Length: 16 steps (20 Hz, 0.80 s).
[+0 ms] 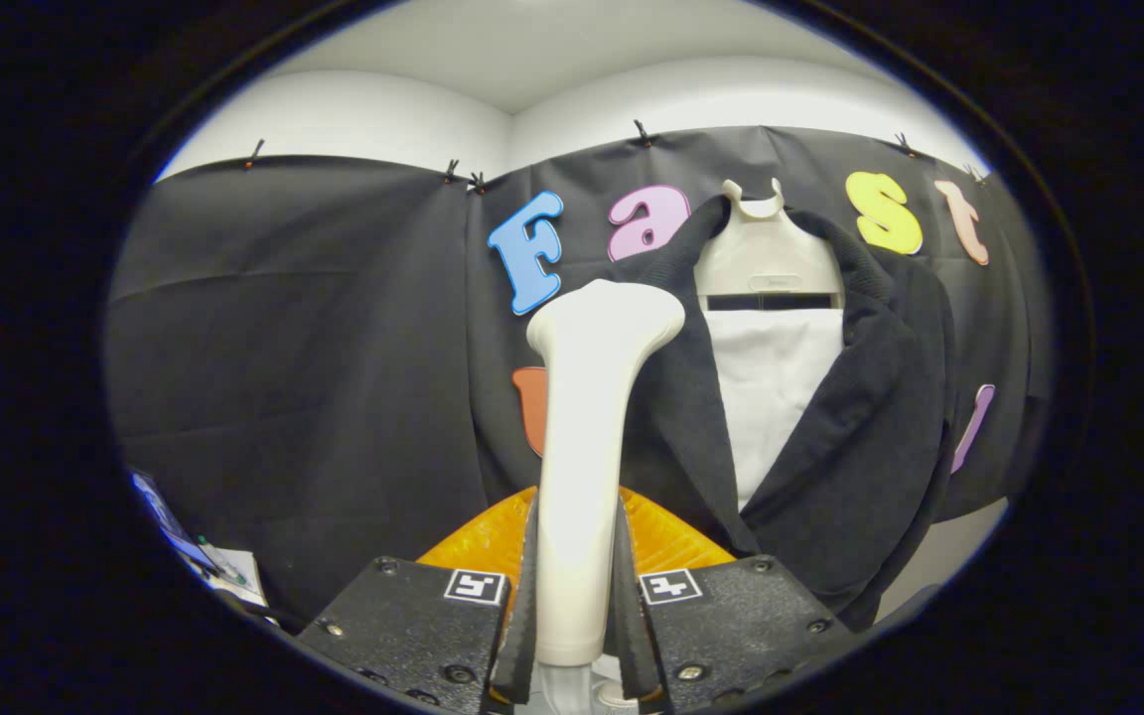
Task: Iron the clothes twice with a garment steamer, once on the left side and once on the right side.
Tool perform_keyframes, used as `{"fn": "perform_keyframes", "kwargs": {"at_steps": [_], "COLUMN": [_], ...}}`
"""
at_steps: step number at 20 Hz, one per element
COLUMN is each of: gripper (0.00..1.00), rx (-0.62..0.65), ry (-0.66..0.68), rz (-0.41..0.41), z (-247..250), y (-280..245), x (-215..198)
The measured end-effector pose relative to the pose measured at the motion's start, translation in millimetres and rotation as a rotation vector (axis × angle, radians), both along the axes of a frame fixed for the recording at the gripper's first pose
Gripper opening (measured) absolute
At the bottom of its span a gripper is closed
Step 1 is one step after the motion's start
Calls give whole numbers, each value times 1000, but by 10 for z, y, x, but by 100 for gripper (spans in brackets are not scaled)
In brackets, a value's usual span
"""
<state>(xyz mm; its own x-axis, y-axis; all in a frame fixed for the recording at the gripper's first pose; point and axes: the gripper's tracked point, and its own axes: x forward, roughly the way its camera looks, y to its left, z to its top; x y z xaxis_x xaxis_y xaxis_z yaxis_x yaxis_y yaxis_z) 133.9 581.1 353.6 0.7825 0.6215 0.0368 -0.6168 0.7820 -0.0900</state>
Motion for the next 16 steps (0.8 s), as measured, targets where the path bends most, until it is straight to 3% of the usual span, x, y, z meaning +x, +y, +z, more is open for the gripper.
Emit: {"fn": "perform_keyframes", "kwargs": {"at_steps": [16], "gripper": [36], "rx": [-88], "ry": [119], "rz": [-37], "z": [-848], "y": [-283], "x": [124]}}
